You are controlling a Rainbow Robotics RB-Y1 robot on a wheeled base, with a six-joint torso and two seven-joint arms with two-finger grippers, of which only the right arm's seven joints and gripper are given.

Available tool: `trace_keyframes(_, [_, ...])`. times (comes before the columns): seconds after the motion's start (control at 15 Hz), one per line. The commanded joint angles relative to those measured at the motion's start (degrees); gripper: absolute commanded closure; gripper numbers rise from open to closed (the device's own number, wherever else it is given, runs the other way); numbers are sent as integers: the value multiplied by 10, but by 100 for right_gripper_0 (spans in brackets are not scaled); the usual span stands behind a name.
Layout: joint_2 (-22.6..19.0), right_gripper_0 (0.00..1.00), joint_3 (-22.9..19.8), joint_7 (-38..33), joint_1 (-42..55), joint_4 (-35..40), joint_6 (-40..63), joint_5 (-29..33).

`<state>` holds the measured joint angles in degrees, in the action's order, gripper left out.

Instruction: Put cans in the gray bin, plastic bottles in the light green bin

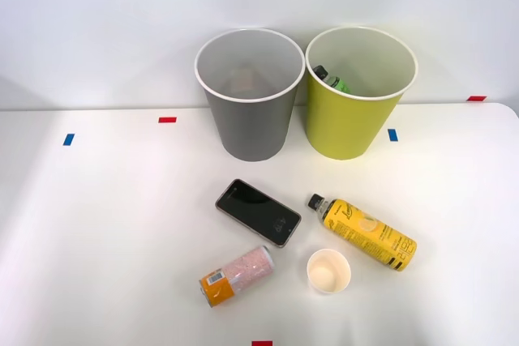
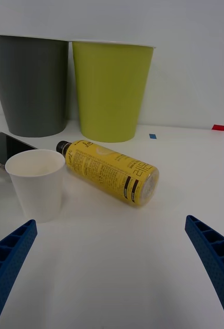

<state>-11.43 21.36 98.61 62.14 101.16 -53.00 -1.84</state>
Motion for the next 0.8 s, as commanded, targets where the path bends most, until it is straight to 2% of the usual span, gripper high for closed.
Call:
trace_keyframes(0.07, [0,0,0,0,0,0,0,0])
trace_keyframes(0.8, [0,0,0,0,0,0,0,0])
